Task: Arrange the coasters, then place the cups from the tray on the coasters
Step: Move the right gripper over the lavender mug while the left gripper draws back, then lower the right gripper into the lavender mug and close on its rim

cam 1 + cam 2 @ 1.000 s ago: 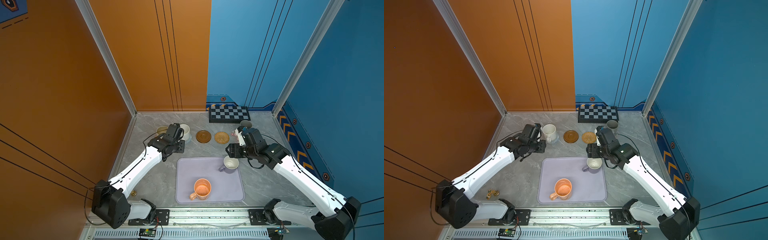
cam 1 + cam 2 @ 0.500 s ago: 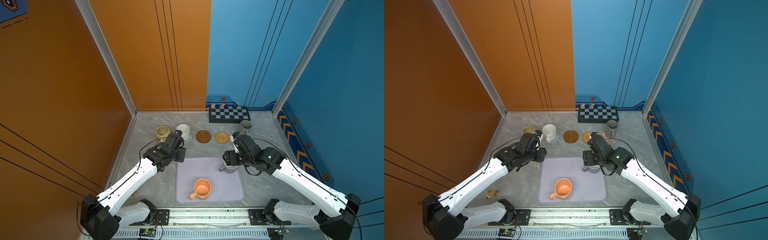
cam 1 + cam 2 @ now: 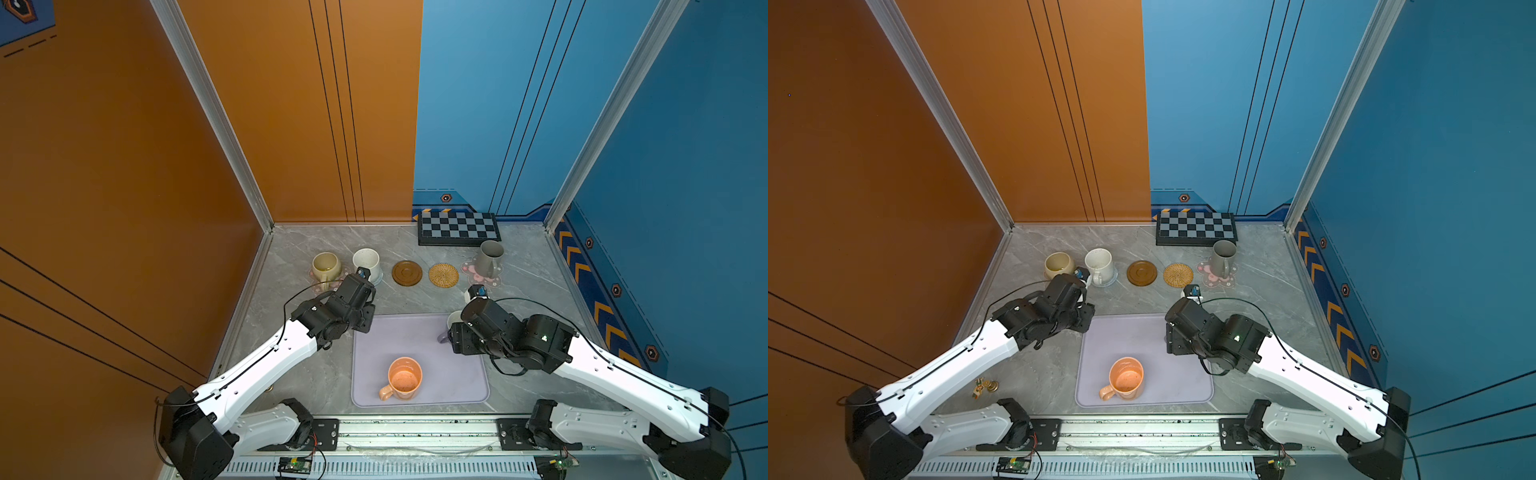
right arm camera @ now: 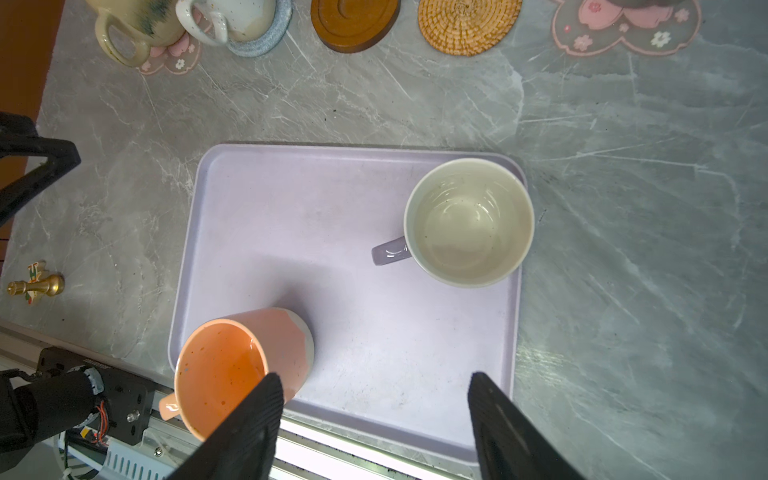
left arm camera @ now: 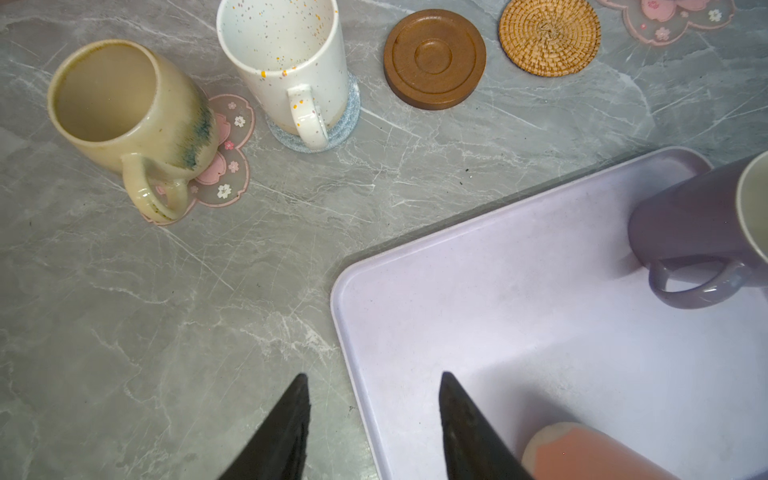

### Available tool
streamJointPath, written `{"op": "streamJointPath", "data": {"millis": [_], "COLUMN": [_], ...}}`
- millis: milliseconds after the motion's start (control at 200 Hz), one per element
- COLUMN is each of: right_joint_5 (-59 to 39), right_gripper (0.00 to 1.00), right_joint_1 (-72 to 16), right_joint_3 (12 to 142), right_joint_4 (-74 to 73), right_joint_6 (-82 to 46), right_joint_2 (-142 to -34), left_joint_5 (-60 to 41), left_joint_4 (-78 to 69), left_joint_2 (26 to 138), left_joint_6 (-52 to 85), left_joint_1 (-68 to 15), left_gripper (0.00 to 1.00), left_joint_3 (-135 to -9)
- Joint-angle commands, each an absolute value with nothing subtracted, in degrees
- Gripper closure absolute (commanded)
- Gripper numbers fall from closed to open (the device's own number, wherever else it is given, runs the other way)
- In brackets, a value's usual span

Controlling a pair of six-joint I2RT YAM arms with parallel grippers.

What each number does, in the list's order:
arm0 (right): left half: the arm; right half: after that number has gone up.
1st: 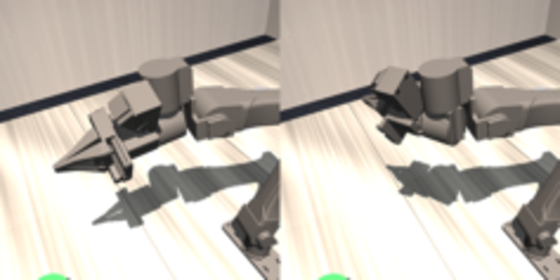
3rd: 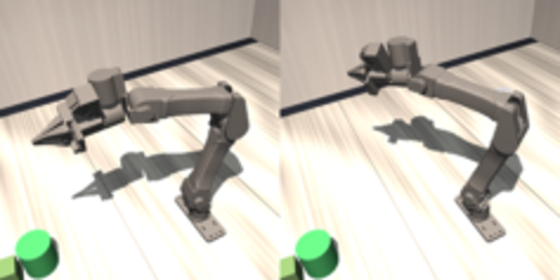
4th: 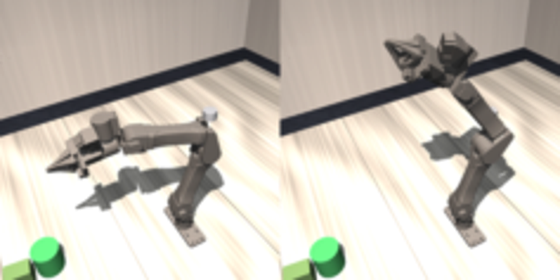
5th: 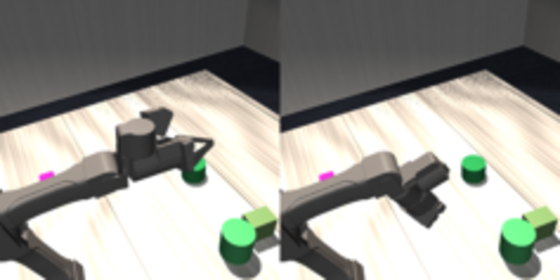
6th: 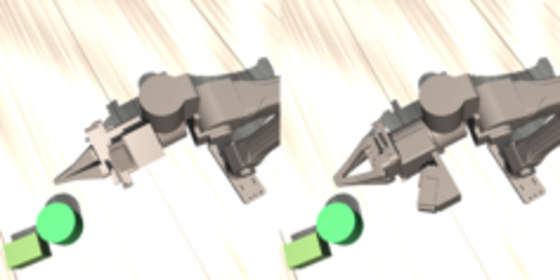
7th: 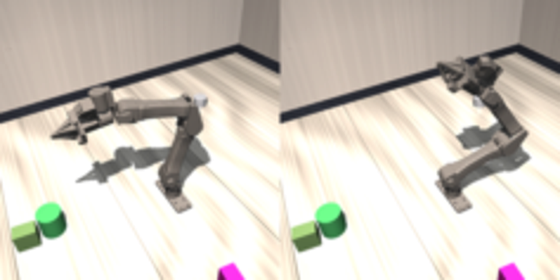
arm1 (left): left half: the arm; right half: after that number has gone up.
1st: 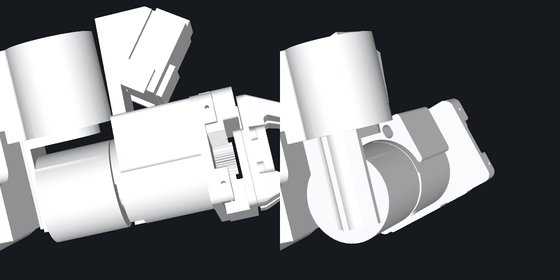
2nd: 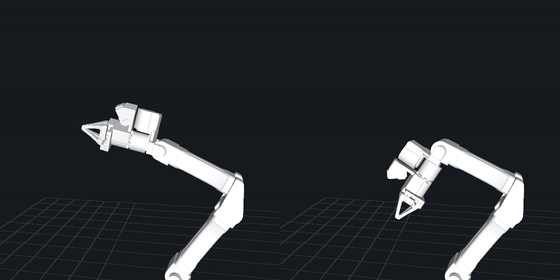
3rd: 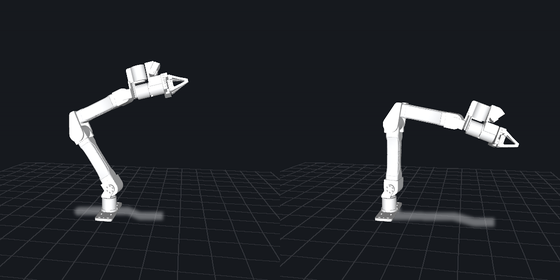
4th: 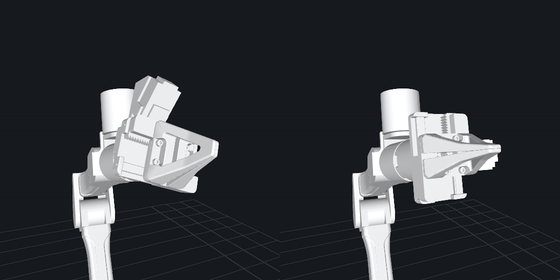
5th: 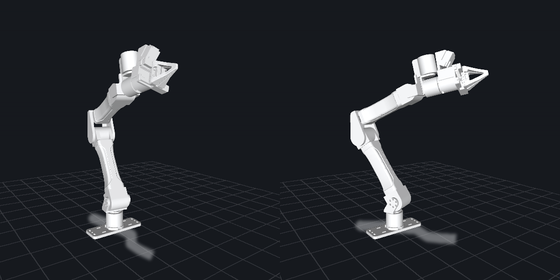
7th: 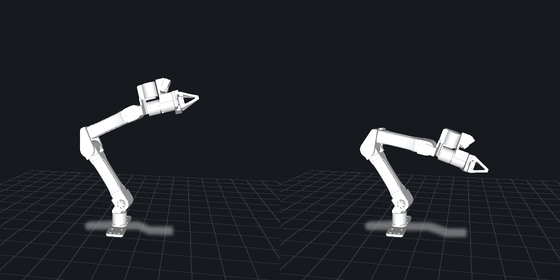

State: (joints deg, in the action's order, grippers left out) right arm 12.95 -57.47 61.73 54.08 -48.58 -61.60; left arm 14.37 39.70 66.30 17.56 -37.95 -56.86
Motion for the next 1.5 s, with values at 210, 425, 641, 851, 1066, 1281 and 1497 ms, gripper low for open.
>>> {"op": "streamJointPath", "data": {"millis": [210,425,641,851,1066,1281,1497], "right_joint_5": [17.4,18.5,17.3,15.2,19.3,23.3,23.9], "right_gripper": [0.28,0.32,0.32,0.34,0.35,0.33,0.34], "right_joint_1": [-61.3,-64.5,-64.9,-64.1,-62.5,-62.1,-60.9], "right_joint_3": [59.4,59.8,58.2,61.2,61.7,64.4,66.6], "right_joint_4": [56.4,54.1,48.9,48.4,48.4,48.0,48.4], "right_joint_6": [-58.1,-65.2,-73.8,-76.5,-83.1,-90.7,-93.5], "right_joint_2": [-63.3,-68.4,-73.9,-81.4,-83.2,-87.8,-92.2], "left_joint_5": [16.2,16.3,16.1,15.8,15.0,13.6,12.9], "left_joint_4": [41.1,41.1,41.1,41.0,41.0,41.0,41.0], "left_joint_2": [64.9,65.2,64.2,62.5,61.4,61.6,60.2], "left_joint_6": [18.8,19.7,19.5,19.2,19.2,19.3,19.3], "left_joint_1": [-38.2,-37.8,-37.6,-36.7,-36.3,-36.0,-35.7], "left_gripper": [0.49,0.49,0.49,0.49,0.49,0.49,0.49], "left_joint_3": [-54.5,-53.7,-53.0,-52.7,-52.0,-52.3,-51.9]}}
